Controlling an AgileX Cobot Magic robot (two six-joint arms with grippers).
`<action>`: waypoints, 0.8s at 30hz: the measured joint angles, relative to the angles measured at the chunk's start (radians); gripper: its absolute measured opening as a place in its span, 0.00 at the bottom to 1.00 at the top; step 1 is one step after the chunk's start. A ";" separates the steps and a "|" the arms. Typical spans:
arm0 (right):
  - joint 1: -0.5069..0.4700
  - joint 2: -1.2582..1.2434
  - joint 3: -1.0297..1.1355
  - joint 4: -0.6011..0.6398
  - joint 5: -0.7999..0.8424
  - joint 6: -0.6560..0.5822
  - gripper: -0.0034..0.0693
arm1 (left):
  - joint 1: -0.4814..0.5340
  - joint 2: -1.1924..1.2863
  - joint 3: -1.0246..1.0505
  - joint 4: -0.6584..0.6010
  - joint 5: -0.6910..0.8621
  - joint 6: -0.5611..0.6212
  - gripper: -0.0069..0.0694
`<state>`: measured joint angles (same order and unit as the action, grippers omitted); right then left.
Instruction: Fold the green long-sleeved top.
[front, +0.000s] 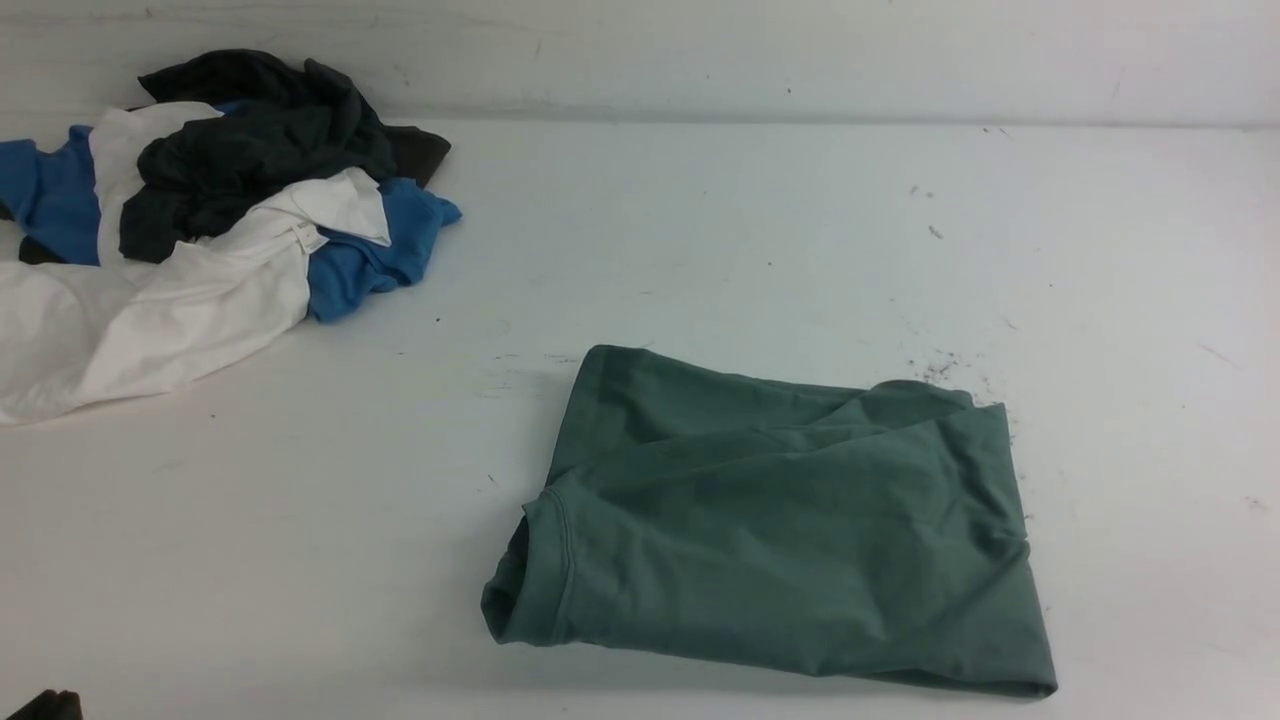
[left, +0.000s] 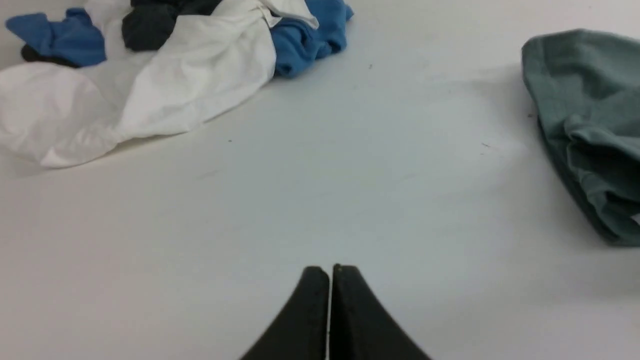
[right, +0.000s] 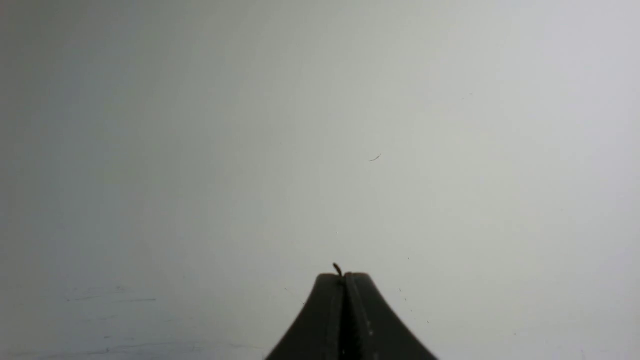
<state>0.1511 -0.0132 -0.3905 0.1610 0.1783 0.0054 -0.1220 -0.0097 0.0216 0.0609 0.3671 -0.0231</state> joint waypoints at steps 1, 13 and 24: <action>0.000 0.000 0.000 0.000 0.000 0.000 0.03 | 0.000 0.000 0.000 0.000 0.000 0.000 0.09; 0.000 0.000 0.000 0.000 0.003 0.000 0.03 | 0.000 0.000 0.000 -0.009 0.000 0.010 0.09; 0.000 0.000 0.000 0.000 0.003 0.000 0.03 | 0.000 0.000 0.000 -0.009 0.000 0.010 0.09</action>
<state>0.1511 -0.0132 -0.3905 0.1610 0.1813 0.0054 -0.1220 -0.0097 0.0216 0.0518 0.3671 -0.0132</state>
